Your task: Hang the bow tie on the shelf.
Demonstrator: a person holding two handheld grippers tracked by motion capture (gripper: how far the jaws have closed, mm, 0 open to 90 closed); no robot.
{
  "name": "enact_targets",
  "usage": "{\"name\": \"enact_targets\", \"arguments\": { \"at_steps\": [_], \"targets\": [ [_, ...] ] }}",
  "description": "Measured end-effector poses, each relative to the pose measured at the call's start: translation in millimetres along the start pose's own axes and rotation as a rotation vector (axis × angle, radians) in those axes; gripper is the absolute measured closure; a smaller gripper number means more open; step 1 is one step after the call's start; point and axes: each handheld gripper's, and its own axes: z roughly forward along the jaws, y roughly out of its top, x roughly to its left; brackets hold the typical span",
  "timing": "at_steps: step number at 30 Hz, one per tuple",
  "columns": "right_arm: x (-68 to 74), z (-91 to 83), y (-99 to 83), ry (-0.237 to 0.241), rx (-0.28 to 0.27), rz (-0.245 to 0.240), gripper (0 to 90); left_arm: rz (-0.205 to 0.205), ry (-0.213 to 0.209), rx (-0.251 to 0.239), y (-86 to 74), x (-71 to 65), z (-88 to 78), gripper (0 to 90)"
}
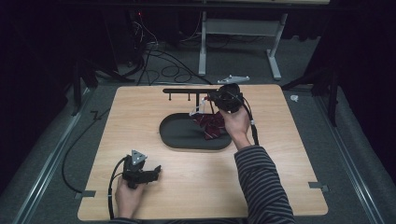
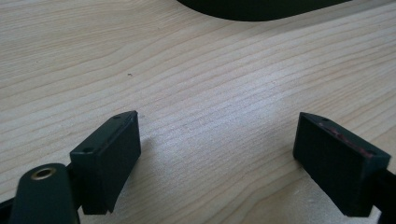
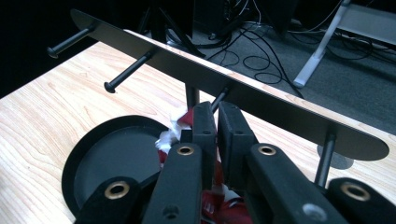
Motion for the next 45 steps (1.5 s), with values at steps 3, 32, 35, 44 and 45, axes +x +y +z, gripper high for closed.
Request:
{"name": "enact_targets", "arguments": {
  "at_steps": [3,32,35,44,45],
  "targets": [
    [0.1,-2.2,0.3,-0.001,-0.004,-0.005,87.1,0.000,0.000,0.000,0.0,0.0,0.0,15.2],
    [-9.3,-30.8,-26.4,0.011,-0.044,-0.019,77.0,0.000,0.000,0.000,0.0,-0.1,0.0,15.2],
    [-10.4,-32.6,-28.4,0.016,-0.041,-0.016,76.2,0.000,0.000,0.001,0.1,-0.1,0.0,15.3],
    [-16.4,-40.3,-36.5,0.026,-0.050,0.002,73.6,-0.001,0.000,-0.001,0.0,-0.2,0.0,15.3],
    [-17.2,-40.9,-37.0,0.024,-0.050,0.003,73.4,-0.001,0.000,-0.001,0.0,-0.2,0.0,15.2]
  ]
}}
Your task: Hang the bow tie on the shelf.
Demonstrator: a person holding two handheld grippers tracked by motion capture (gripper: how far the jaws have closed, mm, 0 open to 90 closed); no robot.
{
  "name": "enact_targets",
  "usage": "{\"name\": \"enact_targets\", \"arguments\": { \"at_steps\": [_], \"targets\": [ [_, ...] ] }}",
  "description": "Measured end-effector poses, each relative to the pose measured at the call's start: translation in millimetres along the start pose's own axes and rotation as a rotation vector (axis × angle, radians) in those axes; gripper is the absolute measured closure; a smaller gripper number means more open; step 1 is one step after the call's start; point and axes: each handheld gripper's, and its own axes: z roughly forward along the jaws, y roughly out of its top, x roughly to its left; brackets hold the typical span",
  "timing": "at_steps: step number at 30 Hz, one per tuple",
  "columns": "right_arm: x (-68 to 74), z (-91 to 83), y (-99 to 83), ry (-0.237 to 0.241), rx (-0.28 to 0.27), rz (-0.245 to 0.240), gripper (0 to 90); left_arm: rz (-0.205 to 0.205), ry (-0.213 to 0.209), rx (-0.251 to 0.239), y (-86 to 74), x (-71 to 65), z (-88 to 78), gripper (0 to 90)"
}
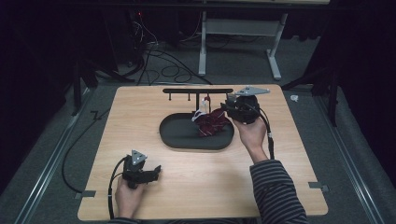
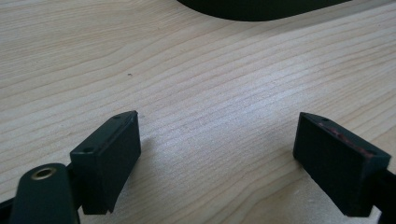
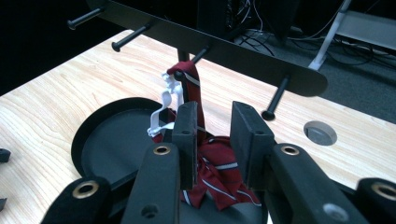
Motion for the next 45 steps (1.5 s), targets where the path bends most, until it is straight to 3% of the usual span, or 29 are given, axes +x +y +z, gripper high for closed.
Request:
{"name": "enact_targets", "arguments": {
  "at_steps": [4,21,45],
  "targets": [
    [-3.3,-4.2,-3.2,0.008,-0.008,0.021,71.9,0.001,0.000,0.000,0.0,0.0,0.0,15.3],
    [-8.2,-23.1,-7.8,0.024,-0.041,0.031,69.0,0.000,0.000,0.000,0.0,0.0,0.0,15.3],
    [-25.0,-54.6,-41.9,0.008,-0.083,0.076,69.0,0.001,0.001,0.001,0.0,-0.1,-0.1,15.2]
  ]
}}
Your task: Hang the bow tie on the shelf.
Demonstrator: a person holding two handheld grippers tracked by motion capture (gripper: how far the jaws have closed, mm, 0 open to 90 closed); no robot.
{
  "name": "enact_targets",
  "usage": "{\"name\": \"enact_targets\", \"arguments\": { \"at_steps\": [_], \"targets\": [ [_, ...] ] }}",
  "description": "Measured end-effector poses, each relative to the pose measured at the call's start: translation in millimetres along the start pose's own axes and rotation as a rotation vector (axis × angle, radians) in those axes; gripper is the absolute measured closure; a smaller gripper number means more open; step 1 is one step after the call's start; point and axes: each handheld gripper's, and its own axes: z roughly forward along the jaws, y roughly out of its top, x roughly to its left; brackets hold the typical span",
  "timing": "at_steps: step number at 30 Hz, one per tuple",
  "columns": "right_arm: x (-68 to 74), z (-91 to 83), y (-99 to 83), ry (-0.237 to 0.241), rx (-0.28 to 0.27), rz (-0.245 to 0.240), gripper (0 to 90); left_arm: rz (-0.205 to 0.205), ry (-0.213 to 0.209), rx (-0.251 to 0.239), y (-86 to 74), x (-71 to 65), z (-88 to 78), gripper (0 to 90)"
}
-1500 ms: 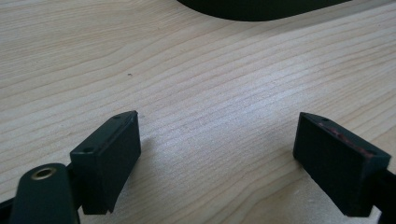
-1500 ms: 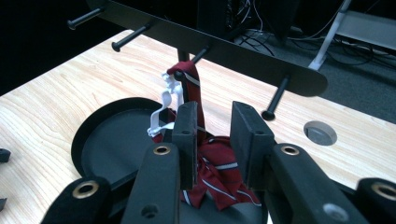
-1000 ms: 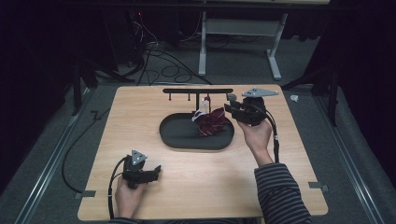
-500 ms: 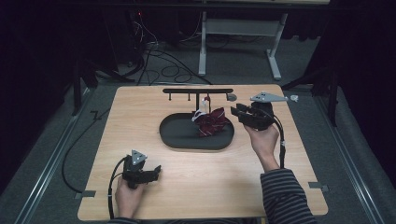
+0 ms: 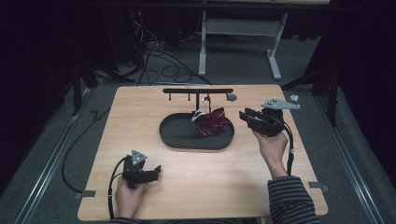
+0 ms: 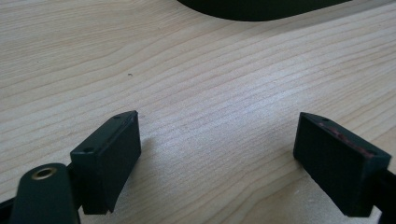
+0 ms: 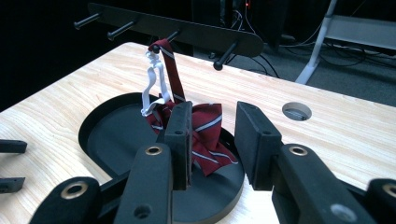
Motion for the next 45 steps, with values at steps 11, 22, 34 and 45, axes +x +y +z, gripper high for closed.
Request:
{"name": "enact_targets", "arguments": {
  "at_steps": [11,22,34,45],
  "targets": [
    [-6.9,-11.2,-10.2,-0.007,-0.007,0.018,68.8,-0.001,0.000,0.000,0.0,-0.1,0.0,15.3],
    [-12.1,-18.1,-19.4,-0.005,-0.001,0.030,68.3,0.000,0.001,0.000,-0.1,-0.1,0.0,15.3],
    [-17.6,-26.1,-29.7,-0.008,0.003,0.046,67.7,-0.001,0.001,0.000,-0.1,-0.2,-0.1,15.3],
    [-22.7,-31.6,-40.6,-0.006,-0.001,0.075,67.2,0.000,0.001,0.000,-0.2,-0.3,-0.2,15.3]
  ]
}}
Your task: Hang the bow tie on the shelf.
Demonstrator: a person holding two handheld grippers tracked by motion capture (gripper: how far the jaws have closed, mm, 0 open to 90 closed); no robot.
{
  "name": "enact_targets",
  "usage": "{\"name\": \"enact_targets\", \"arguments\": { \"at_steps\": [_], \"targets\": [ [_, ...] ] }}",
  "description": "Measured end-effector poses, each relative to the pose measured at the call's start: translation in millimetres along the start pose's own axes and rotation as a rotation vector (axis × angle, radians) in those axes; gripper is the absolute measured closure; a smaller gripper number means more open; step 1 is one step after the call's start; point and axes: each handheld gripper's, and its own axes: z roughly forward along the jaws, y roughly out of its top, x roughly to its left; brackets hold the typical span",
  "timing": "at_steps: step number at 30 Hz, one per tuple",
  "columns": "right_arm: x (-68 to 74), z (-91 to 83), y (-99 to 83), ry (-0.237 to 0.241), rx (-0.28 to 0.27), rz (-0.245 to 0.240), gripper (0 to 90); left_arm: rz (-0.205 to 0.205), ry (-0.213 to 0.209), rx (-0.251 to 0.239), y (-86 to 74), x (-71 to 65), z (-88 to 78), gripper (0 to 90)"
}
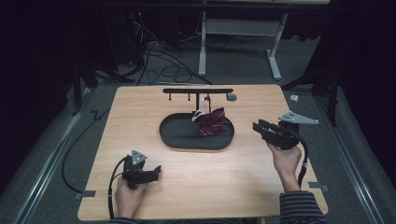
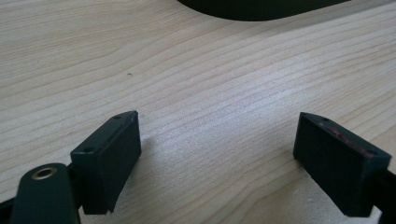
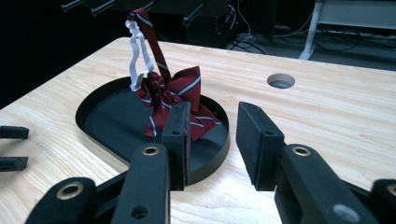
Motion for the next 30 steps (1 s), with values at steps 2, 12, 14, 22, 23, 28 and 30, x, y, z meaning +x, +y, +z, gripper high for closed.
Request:
{"name": "enact_targets", "arguments": {
  "at_steps": [2,12,14,22,23,28,30],
  "targets": [
    [-1.4,-1.5,-1.9,0.003,-0.001,0.008,67.1,0.000,0.000,0.001,0.0,0.0,-0.1,15.3],
    [-4.4,-5.2,-9.8,0.007,0.005,0.019,66.8,0.001,-0.001,0.001,-0.1,-0.1,-0.2,15.3],
    [-5.6,-6.0,-12.0,0.008,0.008,0.024,66.6,0.001,-0.001,0.001,-0.1,-0.1,-0.2,15.3],
    [-9.0,-7.7,-23.2,0.006,0.018,0.046,66.5,0.001,-0.001,0.001,-0.2,-0.2,-0.3,15.3],
    [-9.4,-7.8,-24.3,0.006,0.018,0.049,66.5,0.001,-0.001,0.001,-0.2,-0.2,-0.3,15.3],
    [-10.6,-8.7,-29.7,0.006,0.018,0.058,66.5,0.001,-0.001,0.001,-0.2,-0.2,-0.3,15.3],
    [-11.0,-9.0,-31.4,0.006,0.020,0.057,66.5,0.001,-0.001,0.001,-0.2,-0.2,-0.3,15.3]
  ]
}}
